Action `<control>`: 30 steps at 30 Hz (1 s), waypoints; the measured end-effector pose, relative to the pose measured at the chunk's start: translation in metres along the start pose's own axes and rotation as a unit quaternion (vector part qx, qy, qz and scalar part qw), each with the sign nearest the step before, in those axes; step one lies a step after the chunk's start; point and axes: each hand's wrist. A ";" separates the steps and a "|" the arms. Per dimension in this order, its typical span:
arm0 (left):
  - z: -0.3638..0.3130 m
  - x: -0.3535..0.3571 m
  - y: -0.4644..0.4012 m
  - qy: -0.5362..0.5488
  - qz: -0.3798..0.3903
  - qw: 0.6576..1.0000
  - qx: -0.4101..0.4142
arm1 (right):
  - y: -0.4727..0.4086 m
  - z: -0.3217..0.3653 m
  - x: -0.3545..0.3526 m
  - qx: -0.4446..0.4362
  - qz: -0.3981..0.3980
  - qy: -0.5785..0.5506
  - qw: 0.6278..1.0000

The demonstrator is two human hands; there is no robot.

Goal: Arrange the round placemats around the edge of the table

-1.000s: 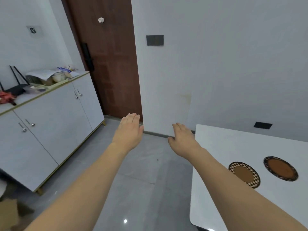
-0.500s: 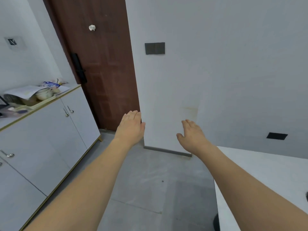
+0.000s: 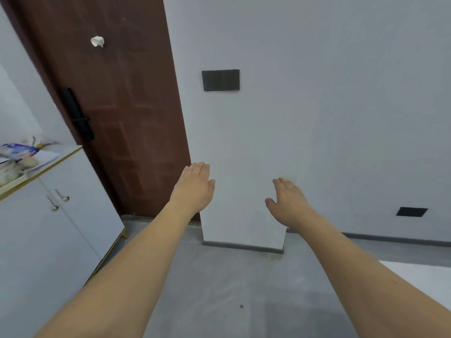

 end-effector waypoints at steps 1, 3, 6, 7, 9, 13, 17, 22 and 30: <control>0.006 0.006 -0.020 -0.002 -0.004 1.000 0.014 | -0.017 0.000 0.000 0.007 -0.011 -0.002 1.000; 0.012 0.021 -0.061 0.012 -0.006 1.000 0.024 | -0.048 -0.003 0.002 0.017 -0.027 -0.010 0.999; 0.006 0.051 -0.112 0.027 0.002 0.999 0.043 | -0.088 -0.022 0.010 0.042 -0.019 -0.005 0.999; 0.000 0.063 -0.128 0.032 0.011 0.998 0.061 | -0.103 -0.031 0.013 0.058 -0.015 -0.003 0.998; -0.014 0.086 -0.162 0.050 0.013 0.994 0.101 | -0.134 -0.053 0.016 0.087 -0.019 0.000 0.996; -0.048 0.118 -0.230 0.114 0.015 0.984 0.133 | -0.193 -0.094 0.014 0.113 -0.030 -0.014 0.993; -0.085 0.142 -0.288 0.128 0.025 0.973 0.190 | -0.234 -0.135 0.006 0.156 -0.038 -0.026 0.987; -0.141 0.167 -0.352 0.161 0.020 0.945 0.283 | -0.268 -0.183 0.000 0.220 -0.050 -0.034 0.974; -0.258 0.215 -0.448 0.224 0.036 0.869 0.441 | -0.289 -0.264 -0.006 0.382 -0.090 -0.052 0.918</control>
Point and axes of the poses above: each hand's wrist, its own y-axis away from the middle knuckle, its own x-axis out of the palm, z = x × y, and after that the axes turned 9 degrees about -y, right-handed
